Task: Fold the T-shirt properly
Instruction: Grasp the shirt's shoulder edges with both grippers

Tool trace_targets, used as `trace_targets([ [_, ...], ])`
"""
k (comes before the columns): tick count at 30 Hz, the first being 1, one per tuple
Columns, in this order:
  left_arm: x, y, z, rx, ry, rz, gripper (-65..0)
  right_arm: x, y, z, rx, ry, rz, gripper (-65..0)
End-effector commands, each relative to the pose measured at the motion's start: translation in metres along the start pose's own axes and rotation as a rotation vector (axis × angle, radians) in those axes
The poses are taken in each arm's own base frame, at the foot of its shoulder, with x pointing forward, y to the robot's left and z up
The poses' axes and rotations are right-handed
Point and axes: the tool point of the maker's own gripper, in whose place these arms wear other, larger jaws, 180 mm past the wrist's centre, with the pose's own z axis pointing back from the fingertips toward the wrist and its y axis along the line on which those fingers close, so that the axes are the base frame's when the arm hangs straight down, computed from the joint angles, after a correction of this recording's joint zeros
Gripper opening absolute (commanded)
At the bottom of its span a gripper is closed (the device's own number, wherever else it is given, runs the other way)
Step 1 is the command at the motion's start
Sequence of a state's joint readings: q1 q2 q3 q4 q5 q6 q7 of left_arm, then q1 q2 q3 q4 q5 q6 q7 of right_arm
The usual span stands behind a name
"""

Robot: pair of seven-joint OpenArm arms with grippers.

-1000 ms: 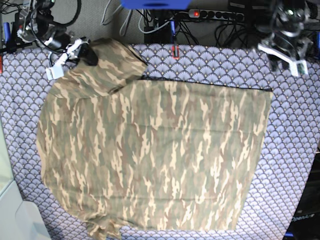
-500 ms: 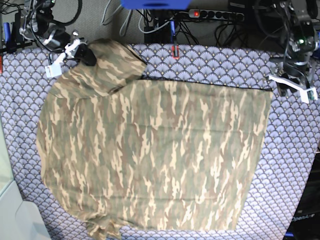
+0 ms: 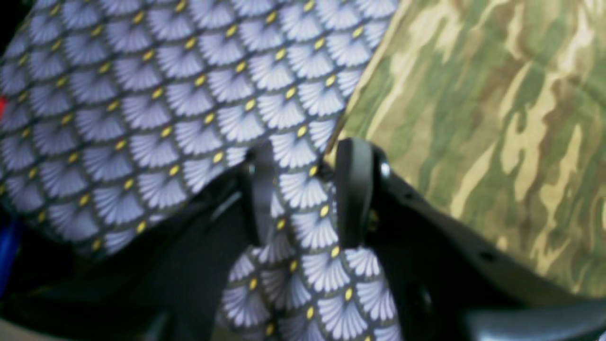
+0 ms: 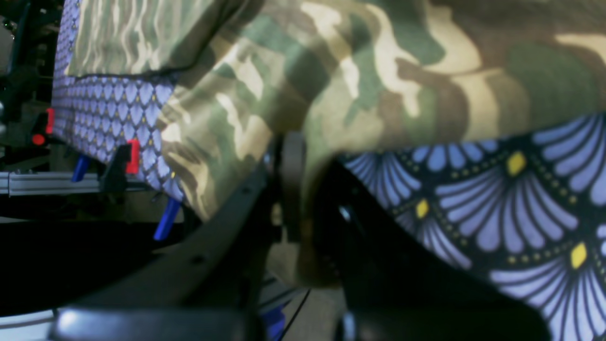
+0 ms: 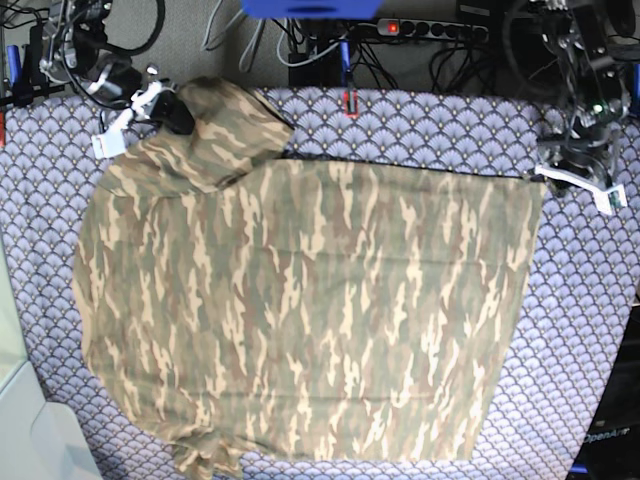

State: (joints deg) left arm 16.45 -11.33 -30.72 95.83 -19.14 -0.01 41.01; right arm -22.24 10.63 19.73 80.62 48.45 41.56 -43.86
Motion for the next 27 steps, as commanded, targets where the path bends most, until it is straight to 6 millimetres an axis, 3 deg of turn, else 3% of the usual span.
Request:
trace_targets([
  [1,0.016,0.002,-0.001,0.005,-0.042,-0.005,-42.8,-0.027,-0.015,0.004,-0.074,0.136,0.023,-65.0],
  [11,0.024,-0.007,-0.035,-0.009,-0.022,0.075,-42.8,-0.028,-0.013,0.003,-0.061,0.172,0.061,-65.0],
  [20,0.020,-0.043,-0.045,-0.081,-0.045,0.020,-42.8,-0.028,-0.014,0.004,-0.062,0.174,0.062,-65.0],
  [27,0.000,-0.036,-0.052,-0.062,0.001,0.027,-42.8,-0.029,-0.014,0.003,-0.061,0.175,0.061,-65.0],
])
